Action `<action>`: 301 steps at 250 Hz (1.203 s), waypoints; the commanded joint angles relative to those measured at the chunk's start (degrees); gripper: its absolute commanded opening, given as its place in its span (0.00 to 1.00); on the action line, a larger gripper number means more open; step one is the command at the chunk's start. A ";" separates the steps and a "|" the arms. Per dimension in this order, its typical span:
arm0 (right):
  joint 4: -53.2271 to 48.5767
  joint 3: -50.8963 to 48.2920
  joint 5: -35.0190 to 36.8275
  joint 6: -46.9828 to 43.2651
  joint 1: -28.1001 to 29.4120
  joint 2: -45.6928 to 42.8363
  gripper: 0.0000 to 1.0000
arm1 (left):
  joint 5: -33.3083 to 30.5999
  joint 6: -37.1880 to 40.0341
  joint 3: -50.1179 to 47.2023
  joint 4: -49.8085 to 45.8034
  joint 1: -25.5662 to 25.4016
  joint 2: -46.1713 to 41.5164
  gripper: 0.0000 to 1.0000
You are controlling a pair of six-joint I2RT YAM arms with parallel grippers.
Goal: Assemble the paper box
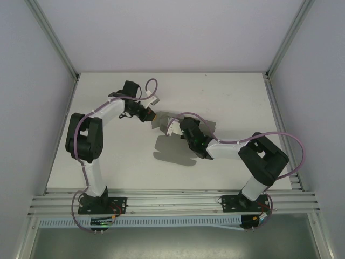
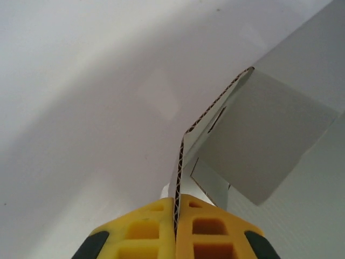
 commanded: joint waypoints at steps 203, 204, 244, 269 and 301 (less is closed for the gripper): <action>1.28 -5.59 -3.21 6.30 1.57 -1.53 0.00 | -8.04 -35.65 -22.14 22.53 -17.05 -10.94 0.13; 1.21 -5.66 -3.29 6.36 1.56 -1.62 0.00 | -8.08 -35.70 -22.18 22.50 -17.04 -10.96 0.13; -0.13 -6.61 -4.30 6.17 1.56 -4.50 0.00 | -8.94 -35.80 -21.79 20.87 -17.05 -12.38 0.30; -0.35 -7.43 -4.57 5.13 1.63 -5.60 0.00 | -11.79 -35.15 -21.44 19.13 -17.02 -15.69 0.41; -0.37 -8.21 -5.38 4.22 1.63 -5.99 0.00 | -15.71 -34.42 -22.71 17.78 -16.95 -20.35 0.56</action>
